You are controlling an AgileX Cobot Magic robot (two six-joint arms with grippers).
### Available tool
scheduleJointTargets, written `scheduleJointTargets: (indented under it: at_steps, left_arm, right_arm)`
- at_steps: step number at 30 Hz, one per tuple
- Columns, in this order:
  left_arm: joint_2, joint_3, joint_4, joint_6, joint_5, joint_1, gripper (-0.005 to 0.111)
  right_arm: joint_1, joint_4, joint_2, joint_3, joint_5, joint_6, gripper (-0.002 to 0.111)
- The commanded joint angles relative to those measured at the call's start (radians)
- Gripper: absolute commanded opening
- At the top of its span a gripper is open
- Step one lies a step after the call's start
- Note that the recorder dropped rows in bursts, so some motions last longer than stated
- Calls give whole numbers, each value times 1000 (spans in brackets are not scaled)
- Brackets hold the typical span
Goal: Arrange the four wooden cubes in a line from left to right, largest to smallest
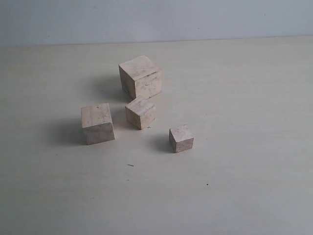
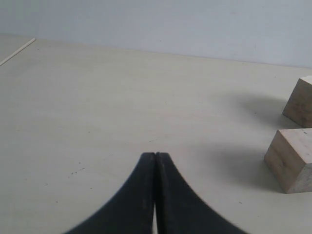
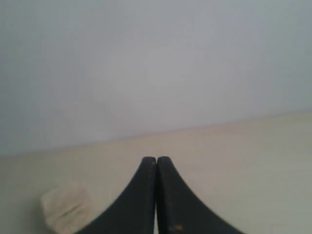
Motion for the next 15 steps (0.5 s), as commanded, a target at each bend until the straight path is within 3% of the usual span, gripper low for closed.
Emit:
scheduleJointTargets:
  at_steps: [1,5,13,15]
  left_arm:
    - [-6,3,-1,-9,-11,0,0]
    - [-6,3,-1,-9,-11,0,0]
    - [-6,3,-1,-9,-11,0,0]
    - [-6,3,-1,-9,-11,0,0]
  right_arm:
    - [112,212,272,-133,203,-222,0]
    - [183,473,449,-208,253,-399,0]
    - [188,832,620,-234,190,-406,0]
    - [188,945,643,-234,212,-583,0]
